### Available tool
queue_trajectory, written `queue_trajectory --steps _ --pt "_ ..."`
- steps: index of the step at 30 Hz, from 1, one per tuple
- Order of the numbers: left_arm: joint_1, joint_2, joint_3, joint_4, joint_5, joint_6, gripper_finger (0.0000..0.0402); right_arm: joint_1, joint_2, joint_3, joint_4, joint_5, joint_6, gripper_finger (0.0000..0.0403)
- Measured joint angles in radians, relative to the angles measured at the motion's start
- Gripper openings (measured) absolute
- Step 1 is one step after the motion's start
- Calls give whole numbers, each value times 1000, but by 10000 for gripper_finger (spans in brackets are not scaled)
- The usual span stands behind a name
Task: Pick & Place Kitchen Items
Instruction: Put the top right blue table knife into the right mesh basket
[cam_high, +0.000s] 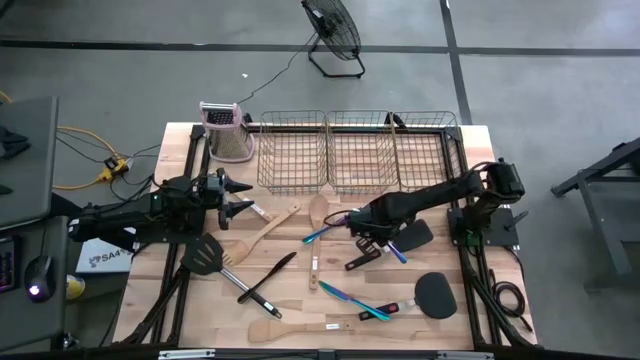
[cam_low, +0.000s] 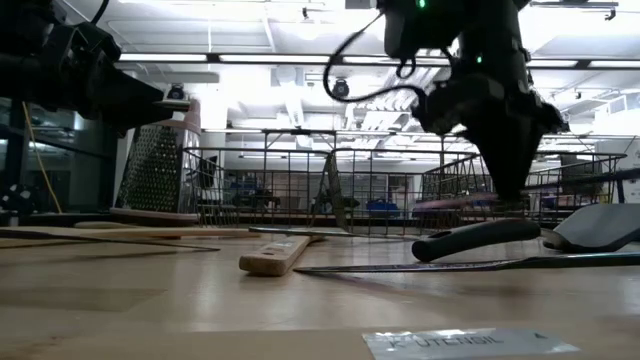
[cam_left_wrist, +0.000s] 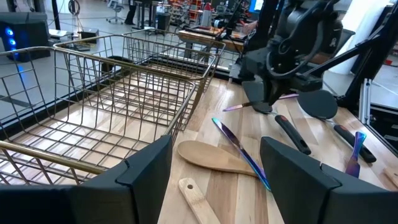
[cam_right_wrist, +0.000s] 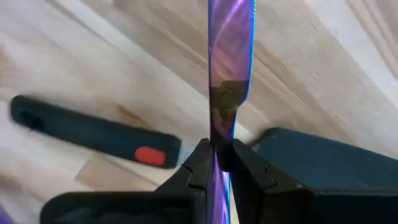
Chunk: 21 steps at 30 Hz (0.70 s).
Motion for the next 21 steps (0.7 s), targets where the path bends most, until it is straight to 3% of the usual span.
queue_trajectory --steps 11,21 --pt "0 0 0 0 0 0 241 11 -19 143 -136 90 -27 28" --pt "0 0 0 0 0 0 241 -17 -204 157 -258 260 35 28"
